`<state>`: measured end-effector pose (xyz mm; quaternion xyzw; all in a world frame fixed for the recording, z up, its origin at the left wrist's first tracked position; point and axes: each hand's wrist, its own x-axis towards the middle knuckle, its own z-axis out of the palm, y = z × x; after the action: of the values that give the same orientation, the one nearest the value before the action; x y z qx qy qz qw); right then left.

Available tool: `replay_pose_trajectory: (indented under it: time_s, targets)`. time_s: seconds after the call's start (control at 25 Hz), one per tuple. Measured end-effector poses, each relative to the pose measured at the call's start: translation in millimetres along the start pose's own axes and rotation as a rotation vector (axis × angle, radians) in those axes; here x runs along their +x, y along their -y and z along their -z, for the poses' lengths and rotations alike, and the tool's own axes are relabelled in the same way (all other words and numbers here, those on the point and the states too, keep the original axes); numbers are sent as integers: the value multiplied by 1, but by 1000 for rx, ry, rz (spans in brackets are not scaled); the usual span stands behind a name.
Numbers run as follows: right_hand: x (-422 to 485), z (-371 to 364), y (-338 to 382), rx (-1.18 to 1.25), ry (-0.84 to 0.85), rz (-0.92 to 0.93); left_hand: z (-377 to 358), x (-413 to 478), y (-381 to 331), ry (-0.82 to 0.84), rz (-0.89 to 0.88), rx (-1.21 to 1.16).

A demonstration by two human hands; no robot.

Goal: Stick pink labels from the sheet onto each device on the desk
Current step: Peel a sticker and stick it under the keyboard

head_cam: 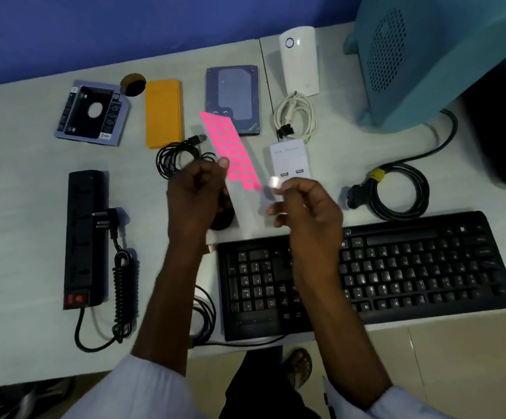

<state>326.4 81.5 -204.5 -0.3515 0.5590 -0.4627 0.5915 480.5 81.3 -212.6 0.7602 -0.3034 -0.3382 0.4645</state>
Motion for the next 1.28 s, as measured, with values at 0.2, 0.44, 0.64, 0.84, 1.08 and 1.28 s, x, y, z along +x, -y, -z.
replay_pose_trajectory:
  time_s: [0.2,0.44,0.64,0.84,1.08,1.28]
  targets:
    - [-38,53,7,61,-120,62,-13,-41,-15,-72,-201,267]
    - [-100,117,9,-300,-229,420,-63,-169,-57,472,55,87]
    - [-135,164,8,-434,-248,515,-76,-211,-54,540,107,45]
    - [-153,192,2,-516,-292,543,-90,-237,-52,611,159,8]
    - [-155,215,6,-305,-330,466,-99,-253,-48,730,65,-21]
    - [-151,230,7,-63,-291,217,-107,-255,-43,744,-46,92]
